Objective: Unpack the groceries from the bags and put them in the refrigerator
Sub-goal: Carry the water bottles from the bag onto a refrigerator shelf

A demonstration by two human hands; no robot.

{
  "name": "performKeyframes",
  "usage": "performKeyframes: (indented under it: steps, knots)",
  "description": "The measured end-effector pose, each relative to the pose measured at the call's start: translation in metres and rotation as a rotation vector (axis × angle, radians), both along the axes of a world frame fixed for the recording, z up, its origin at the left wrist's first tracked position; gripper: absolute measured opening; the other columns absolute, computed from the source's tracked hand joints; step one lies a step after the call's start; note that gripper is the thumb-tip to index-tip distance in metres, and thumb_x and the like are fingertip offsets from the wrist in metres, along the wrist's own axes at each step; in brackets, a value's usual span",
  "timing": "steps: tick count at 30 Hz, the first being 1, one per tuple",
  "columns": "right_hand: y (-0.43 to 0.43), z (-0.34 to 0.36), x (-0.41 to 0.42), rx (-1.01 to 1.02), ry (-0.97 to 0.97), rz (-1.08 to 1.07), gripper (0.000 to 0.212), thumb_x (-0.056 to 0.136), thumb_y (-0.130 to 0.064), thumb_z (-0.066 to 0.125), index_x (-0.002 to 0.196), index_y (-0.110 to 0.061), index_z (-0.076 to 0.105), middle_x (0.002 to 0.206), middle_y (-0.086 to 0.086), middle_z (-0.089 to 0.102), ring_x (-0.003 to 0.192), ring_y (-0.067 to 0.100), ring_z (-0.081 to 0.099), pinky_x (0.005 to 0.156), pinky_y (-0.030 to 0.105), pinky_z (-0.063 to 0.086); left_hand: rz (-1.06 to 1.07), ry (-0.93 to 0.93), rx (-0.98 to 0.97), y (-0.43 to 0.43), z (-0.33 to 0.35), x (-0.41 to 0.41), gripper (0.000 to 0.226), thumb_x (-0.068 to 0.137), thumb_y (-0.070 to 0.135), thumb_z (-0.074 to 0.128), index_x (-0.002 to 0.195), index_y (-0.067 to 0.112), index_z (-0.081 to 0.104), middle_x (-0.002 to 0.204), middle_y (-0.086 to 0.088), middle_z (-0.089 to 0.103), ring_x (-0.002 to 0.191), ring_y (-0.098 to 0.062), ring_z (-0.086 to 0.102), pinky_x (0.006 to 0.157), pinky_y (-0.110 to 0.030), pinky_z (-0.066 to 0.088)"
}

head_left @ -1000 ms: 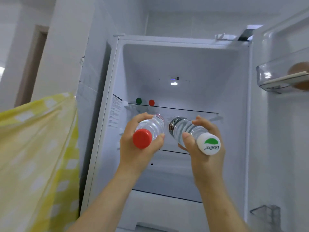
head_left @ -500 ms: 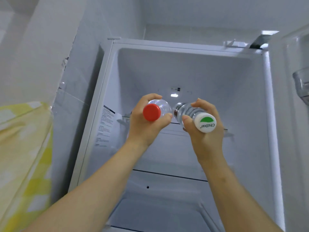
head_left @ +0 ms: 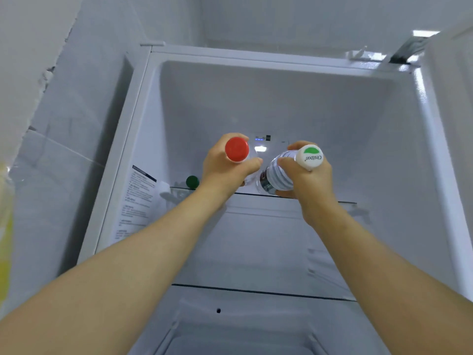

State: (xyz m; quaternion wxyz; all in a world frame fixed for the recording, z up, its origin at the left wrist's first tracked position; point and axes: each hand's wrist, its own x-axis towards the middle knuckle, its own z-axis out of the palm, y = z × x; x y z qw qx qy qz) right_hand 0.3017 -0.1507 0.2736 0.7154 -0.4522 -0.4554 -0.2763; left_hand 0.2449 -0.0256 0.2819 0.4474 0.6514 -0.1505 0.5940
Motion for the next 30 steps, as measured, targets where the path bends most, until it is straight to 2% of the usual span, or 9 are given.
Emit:
performKeyframes:
  steps: [2,5,10,14,16,18,21,24,30]
  knots:
    - [0.002,0.006,0.008,-0.006,0.029,-0.005,0.026,0.082,-0.003,0.06,0.08,-0.027,0.053,0.076,-0.006,0.055,0.072,0.012,0.055,0.06,0.03,0.055,0.036,0.029,0.022,0.004,0.007,0.009,0.032,0.07,0.012,0.075,0.09,0.029,0.057,0.08,0.012,0.056,0.09,-0.029,0.06,0.075,-0.046,0.056]
    - [0.003,0.013,0.02,-0.031,0.061,-0.015,0.024,0.082,-0.005,0.061,0.08,-0.027,0.054,0.074,-0.007,0.053,0.071,0.011,0.053,0.066,0.032,0.053,0.031,0.081,-0.004,0.01,0.012,0.019,0.031,0.062,0.02,0.076,0.085,0.026,0.058,0.077,0.008,0.056,0.09,-0.033,0.06,0.077,-0.05,0.055]
    - [0.005,0.011,0.042,-0.159,0.052,-0.069,0.023,0.083,-0.011,0.065,0.083,-0.031,0.054,0.082,-0.003,0.056,0.088,0.022,0.059,0.078,0.049,0.057,0.034,0.134,0.037,0.016,0.01,0.032,0.04,0.053,0.024,0.069,0.091,0.017,0.061,0.076,0.009,0.055,0.083,-0.024,0.057,0.079,-0.05,0.055]
    - [0.007,0.012,0.056,-0.222,-0.012,-0.149,0.02,0.081,-0.019,0.068,0.085,-0.034,0.055,0.08,-0.009,0.058,0.084,0.016,0.058,0.084,0.044,0.054,0.112,0.159,0.124,0.02,0.02,0.041,0.034,0.066,0.018,0.075,0.097,0.018,0.061,0.078,0.011,0.054,0.087,-0.022,0.055,0.082,-0.039,0.053]
    - [0.008,0.013,0.062,-0.228,-0.043,-0.198,0.018,0.081,-0.022,0.068,0.085,-0.034,0.056,0.079,-0.012,0.059,0.084,0.013,0.059,0.08,0.035,0.054,0.196,0.199,0.214,0.022,0.023,0.045,0.028,0.073,0.019,0.073,0.096,0.025,0.058,0.08,0.011,0.054,0.092,-0.024,0.056,0.081,-0.039,0.053]
    - [0.009,0.014,0.065,-0.226,-0.072,-0.23,0.018,0.081,-0.022,0.068,0.084,-0.034,0.056,0.077,-0.014,0.058,0.079,0.009,0.056,0.074,0.026,0.048,0.317,0.259,0.311,0.025,0.024,0.049,0.03,0.068,0.035,0.072,0.092,0.034,0.054,0.086,0.012,0.058,0.098,-0.023,0.056,0.083,-0.037,0.051]
    - [0.01,0.014,0.069,-0.245,-0.087,-0.256,0.017,0.081,-0.023,0.068,0.081,-0.033,0.054,0.076,-0.015,0.058,0.076,0.007,0.055,0.076,0.027,0.047,0.49,0.32,0.381,0.028,0.021,0.058,0.042,0.061,0.052,0.066,0.099,0.039,0.052,0.1,0.011,0.061,0.105,-0.021,0.05,0.085,-0.036,0.047]
    - [0.012,0.014,0.075,-0.279,-0.078,-0.276,0.018,0.08,-0.025,0.069,0.086,-0.032,0.054,0.076,-0.014,0.058,0.074,0.003,0.054,0.075,0.026,0.047,0.494,0.296,0.376,0.031,0.019,0.067,0.04,0.071,0.04,0.072,0.106,0.034,0.054,0.1,0.007,0.06,0.109,-0.022,0.045,0.086,-0.035,0.045]
    - [0.008,0.014,0.086,-0.354,-0.039,-0.272,0.029,0.077,-0.029,0.074,0.095,-0.028,0.05,0.081,-0.01,0.054,0.075,0.006,0.051,0.065,0.021,0.044,0.462,0.295,0.4,0.033,0.019,0.072,0.047,0.07,0.03,0.077,0.111,0.021,0.057,0.104,0.001,0.062,0.098,-0.021,0.055,0.081,-0.03,0.048]
